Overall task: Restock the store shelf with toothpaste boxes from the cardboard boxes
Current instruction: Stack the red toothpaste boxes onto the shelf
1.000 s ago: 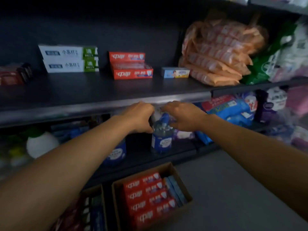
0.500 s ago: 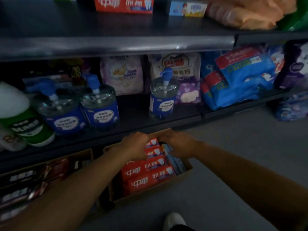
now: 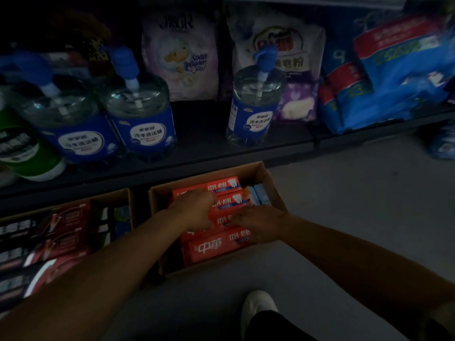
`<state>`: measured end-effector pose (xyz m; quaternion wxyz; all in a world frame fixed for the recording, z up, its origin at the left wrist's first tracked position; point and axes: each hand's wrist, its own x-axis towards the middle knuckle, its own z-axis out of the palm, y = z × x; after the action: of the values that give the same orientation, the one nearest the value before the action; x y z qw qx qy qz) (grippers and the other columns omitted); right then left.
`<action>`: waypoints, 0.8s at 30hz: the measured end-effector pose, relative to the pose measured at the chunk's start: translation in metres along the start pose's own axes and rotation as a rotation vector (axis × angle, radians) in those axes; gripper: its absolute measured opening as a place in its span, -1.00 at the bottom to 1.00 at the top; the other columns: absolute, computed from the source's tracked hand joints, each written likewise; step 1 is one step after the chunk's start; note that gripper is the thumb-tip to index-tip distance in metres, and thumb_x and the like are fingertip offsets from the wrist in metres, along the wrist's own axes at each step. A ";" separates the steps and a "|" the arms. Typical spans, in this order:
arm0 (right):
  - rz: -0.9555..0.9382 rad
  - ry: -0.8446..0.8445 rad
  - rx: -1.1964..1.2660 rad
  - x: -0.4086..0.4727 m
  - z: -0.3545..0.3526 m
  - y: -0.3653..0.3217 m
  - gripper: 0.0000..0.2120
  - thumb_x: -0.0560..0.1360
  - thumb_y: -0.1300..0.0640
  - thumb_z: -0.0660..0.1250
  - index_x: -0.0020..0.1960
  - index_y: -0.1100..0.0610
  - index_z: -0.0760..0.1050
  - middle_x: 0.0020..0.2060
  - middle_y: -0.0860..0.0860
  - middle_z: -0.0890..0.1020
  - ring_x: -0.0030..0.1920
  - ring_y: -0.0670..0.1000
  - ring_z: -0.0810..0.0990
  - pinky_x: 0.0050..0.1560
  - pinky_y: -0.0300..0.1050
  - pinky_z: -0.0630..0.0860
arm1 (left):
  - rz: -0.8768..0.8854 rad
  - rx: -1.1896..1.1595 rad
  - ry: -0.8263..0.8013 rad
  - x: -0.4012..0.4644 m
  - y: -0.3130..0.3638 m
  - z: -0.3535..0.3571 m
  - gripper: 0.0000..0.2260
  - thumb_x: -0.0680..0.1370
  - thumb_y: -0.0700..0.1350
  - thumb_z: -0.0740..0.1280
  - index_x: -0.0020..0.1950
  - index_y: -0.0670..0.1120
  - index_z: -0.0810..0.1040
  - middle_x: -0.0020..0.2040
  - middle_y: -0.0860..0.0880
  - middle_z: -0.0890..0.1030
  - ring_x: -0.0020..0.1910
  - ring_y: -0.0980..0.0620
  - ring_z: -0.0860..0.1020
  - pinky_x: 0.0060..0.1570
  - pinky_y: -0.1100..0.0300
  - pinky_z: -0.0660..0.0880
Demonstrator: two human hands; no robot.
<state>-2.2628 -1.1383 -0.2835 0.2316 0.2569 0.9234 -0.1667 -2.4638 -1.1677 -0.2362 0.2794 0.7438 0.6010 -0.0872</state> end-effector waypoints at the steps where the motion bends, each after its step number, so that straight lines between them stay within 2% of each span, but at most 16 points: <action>1: -0.004 -0.004 -0.002 0.002 0.000 0.000 -0.41 0.54 -0.07 0.29 0.49 0.07 0.21 0.47 0.07 0.27 0.45 0.09 0.26 0.38 0.01 0.27 | 0.001 -0.011 0.001 0.000 -0.001 0.001 -0.57 0.41 -0.02 0.49 0.24 -0.01 0.50 0.20 -0.01 0.53 0.12 0.03 0.52 0.01 0.20 0.46; 6: -0.007 -0.042 0.005 0.008 0.000 -0.002 -0.41 0.54 -0.02 0.30 0.49 0.11 0.19 0.47 0.09 0.27 0.44 0.10 0.27 0.39 0.02 0.27 | 0.013 -0.033 0.010 0.002 -0.005 0.004 -0.60 0.41 -0.02 0.49 0.20 -0.02 0.51 0.16 -0.01 0.55 0.06 0.04 0.52 -0.07 0.24 0.42; 10: -0.001 -0.044 -0.015 0.009 0.000 -0.001 -0.40 0.53 0.00 0.32 0.49 0.10 0.19 0.46 0.09 0.29 0.44 0.08 0.27 0.38 0.02 0.31 | 0.012 -0.042 0.005 0.002 -0.008 0.006 -0.56 0.39 0.00 0.50 0.24 0.00 0.51 0.19 0.00 0.55 0.11 0.05 0.54 0.06 0.14 0.52; 14: 0.010 -0.066 -0.006 0.012 -0.002 0.000 -0.40 0.50 0.07 0.37 0.47 0.09 0.23 0.43 0.08 0.33 0.41 0.08 0.31 0.37 -0.02 0.31 | 0.010 -0.038 0.003 0.001 -0.008 0.006 -0.55 0.41 0.00 0.49 0.27 0.01 0.50 0.22 0.00 0.54 0.14 0.04 0.53 0.10 0.12 0.52; 18: -0.009 -0.098 -0.017 0.013 -0.008 0.000 -0.37 0.47 0.08 0.40 0.46 0.10 0.23 0.40 0.09 0.36 0.38 0.08 0.35 0.33 -0.04 0.33 | 0.010 -0.037 -0.005 0.000 -0.007 0.002 -0.54 0.42 0.00 0.49 0.28 -0.01 0.49 0.21 0.00 0.54 0.13 0.05 0.54 0.02 0.19 0.50; 24: -0.006 -0.126 -0.027 0.012 -0.016 0.003 -0.33 0.43 0.04 0.44 0.46 0.08 0.26 0.40 0.06 0.37 0.36 0.06 0.36 0.35 -0.04 0.35 | 0.028 -0.061 -0.021 -0.005 -0.010 -0.012 -0.59 0.41 0.01 0.49 0.22 0.02 0.51 0.15 0.04 0.56 -0.02 0.12 0.53 -0.13 0.26 0.45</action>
<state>-2.2761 -1.1238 -0.2770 0.2923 0.2398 0.9099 -0.1706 -2.4770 -1.1644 -0.2271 0.3093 0.7422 0.5901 -0.0725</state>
